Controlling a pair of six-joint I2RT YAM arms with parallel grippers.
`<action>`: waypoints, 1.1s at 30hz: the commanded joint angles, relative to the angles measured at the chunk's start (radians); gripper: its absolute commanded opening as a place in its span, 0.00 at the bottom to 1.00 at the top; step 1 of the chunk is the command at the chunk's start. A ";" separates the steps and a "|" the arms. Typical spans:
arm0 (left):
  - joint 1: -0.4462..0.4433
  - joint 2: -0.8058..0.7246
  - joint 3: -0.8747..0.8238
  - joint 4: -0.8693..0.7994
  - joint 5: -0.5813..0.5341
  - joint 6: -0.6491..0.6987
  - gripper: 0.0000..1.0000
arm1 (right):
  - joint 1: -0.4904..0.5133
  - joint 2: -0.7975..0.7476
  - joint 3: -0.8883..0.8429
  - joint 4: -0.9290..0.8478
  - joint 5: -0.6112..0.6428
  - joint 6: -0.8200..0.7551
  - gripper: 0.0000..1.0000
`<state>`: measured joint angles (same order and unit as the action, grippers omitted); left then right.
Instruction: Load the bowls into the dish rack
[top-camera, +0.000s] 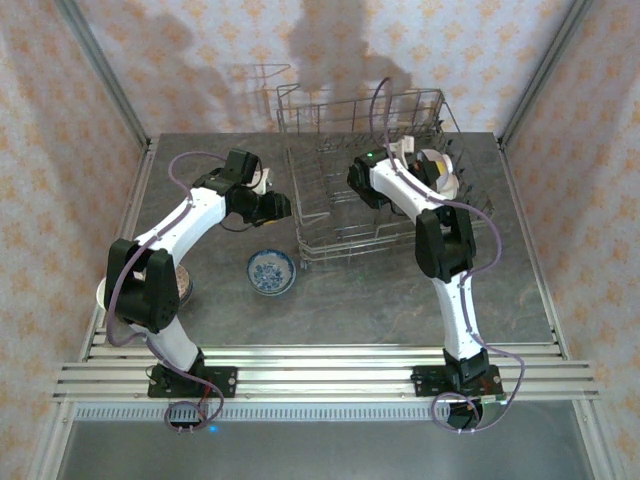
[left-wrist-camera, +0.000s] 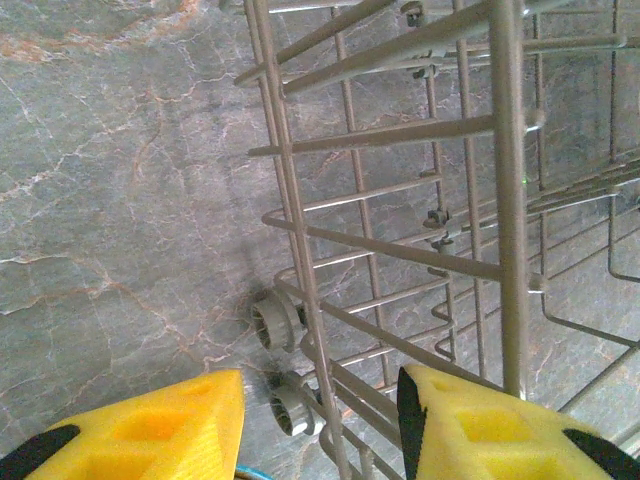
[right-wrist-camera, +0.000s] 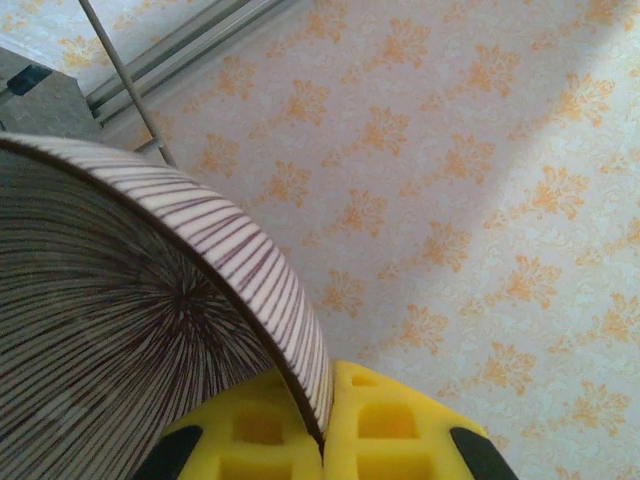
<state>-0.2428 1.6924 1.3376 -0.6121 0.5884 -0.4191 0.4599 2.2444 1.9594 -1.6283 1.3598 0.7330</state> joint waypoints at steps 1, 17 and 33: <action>-0.006 -0.018 0.014 0.012 0.021 -0.004 0.46 | -0.028 0.026 -0.057 -0.152 -0.065 0.010 0.00; -0.006 -0.023 0.013 0.011 0.019 -0.003 0.45 | -0.016 0.070 0.003 -0.153 -0.131 0.021 0.00; -0.006 0.004 0.052 -0.010 0.033 0.004 0.45 | 0.020 0.111 0.050 -0.153 -0.223 0.026 0.00</action>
<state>-0.2428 1.6928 1.3563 -0.6125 0.5991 -0.4210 0.4953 2.3020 1.9984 -1.6268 1.2827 0.7559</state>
